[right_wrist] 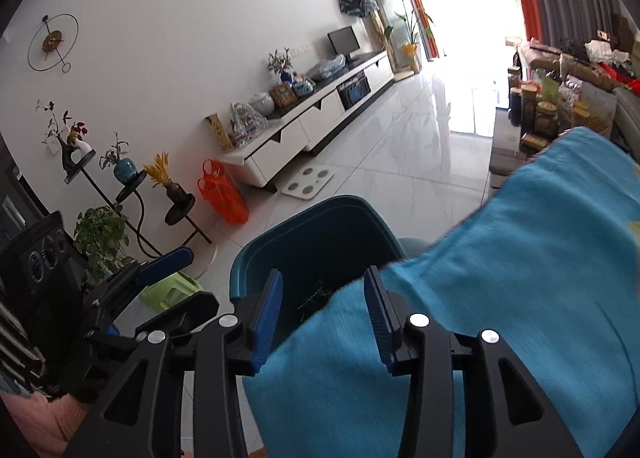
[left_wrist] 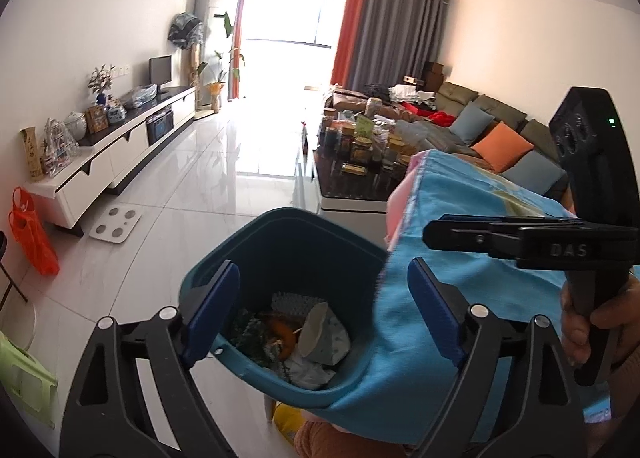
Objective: Collect trash
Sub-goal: 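Reach both grippers back to the table toward the remaining trash, then grasp an orange peel with the left gripper while the right grasps a gold wrapper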
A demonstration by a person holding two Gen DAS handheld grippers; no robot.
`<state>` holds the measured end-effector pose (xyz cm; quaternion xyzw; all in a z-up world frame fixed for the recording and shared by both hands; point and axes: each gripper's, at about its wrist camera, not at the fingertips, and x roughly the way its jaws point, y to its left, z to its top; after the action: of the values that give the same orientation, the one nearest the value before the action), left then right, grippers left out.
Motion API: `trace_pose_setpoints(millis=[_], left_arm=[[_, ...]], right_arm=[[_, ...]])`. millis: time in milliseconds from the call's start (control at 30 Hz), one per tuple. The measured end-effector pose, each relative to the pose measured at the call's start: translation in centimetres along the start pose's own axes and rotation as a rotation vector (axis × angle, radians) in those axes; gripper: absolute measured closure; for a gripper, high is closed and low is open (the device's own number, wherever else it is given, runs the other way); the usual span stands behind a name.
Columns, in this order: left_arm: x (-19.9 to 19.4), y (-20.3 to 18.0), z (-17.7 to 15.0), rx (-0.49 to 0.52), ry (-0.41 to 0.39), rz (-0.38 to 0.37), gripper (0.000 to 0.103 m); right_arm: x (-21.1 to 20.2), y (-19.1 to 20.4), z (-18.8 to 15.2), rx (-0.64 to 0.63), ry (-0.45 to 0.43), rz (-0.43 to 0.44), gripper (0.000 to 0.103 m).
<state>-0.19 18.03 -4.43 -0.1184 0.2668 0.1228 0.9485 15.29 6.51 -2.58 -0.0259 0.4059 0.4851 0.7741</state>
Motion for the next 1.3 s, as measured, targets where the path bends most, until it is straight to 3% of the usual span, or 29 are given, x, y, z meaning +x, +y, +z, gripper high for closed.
trace_pose_setpoints(millis=[100,267,733,1000,1300], left_arm=[[-0.5,-1.5,-0.2,0.022,-0.004,-0.053,0.012],[-0.5,-6.2,-1.1,0.1,0.022,-0.205,0.01],[1.7,-23.0,-2.7,0.372,0.121,-0.587,0.01],[3.8,-31.4,-3.3,0.483,0.188,-0.674,0.018],[7.0,-38.8,-2.5,0.545,0.278,-0.712,0.031]], right_arm=[[-2.7,-0.5,-1.1,-0.002,-0.039,-0.023,0.054],[-7.8,-2.5,-4.1,0.033,-0.092,-0.118,0.053],[-23.6,-12.0,-14.2,0.297,-0.241,-0.542,0.053],[-28.8,-16.8,-18.4,0.391,-0.269,-0.714,0.05],[-28.4,-19.2,-19.4,0.399,-0.204,-0.762,0.048]])
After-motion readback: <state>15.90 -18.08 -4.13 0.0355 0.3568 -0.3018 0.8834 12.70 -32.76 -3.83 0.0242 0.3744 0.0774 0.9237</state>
